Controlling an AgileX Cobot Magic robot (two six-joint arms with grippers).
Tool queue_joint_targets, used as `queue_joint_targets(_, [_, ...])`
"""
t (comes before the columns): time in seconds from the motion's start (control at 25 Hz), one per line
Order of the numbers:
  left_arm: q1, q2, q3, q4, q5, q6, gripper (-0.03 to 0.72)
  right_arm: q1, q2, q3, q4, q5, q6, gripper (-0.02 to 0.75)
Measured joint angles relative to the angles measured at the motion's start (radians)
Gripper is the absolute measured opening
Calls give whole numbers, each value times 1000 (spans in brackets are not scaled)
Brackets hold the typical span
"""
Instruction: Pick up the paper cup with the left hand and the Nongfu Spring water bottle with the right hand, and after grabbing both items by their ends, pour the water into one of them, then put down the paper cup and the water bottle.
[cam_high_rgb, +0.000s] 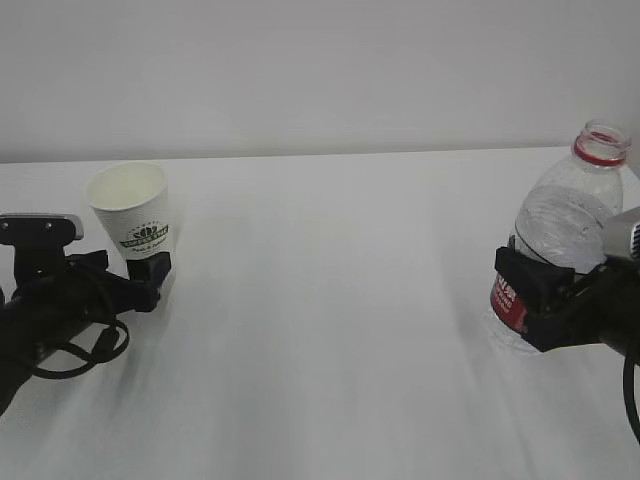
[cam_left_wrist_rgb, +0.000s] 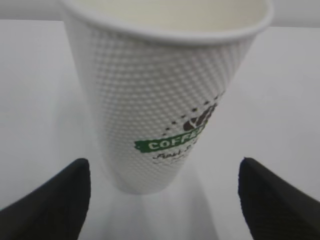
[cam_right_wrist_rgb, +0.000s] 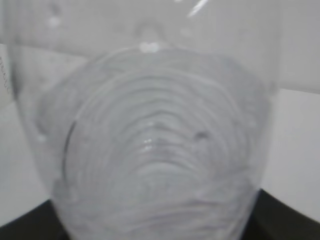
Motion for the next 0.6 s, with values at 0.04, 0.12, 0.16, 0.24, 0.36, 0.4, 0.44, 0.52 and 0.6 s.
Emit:
queue_joint_targets(0.04, [0, 12, -9, -5, 0, 0, 692, 0, 0, 0, 2, 0, -2, 446])
queue_joint_targets(0.12, [0, 35, -27, -13, 0, 0, 692, 0, 0, 0, 2, 0, -2, 446])
queue_joint_targets(0.16, [0, 47, -37, -15, 0, 0, 692, 0, 0, 0, 2, 0, -2, 446])
queue_joint_targets(0.24, [0, 65, -53, -17, 0, 0, 692, 0, 0, 0, 2, 0, -2, 446])
queue_joint_targets(0.36, [0, 76, -81, -30, 0, 0, 692, 0, 0, 0, 2, 0, -4, 446])
queue_joint_targets(0.4, [0, 78, -89, -33, 0, 0, 692, 0, 0, 0, 2, 0, -4, 446])
queue_joint_targets(0.44, [0, 82, -97, -37, 0, 0, 692, 0, 0, 0, 4, 0, -6, 446])
queue_joint_targets(0.52, [0, 88, -108, -41, 0, 0, 692, 0, 0, 0, 4, 0, -6, 446])
queue_joint_targets(0.6, [0, 93, -119, -48, 0, 0, 692, 0, 0, 0, 4, 2, -8, 446])
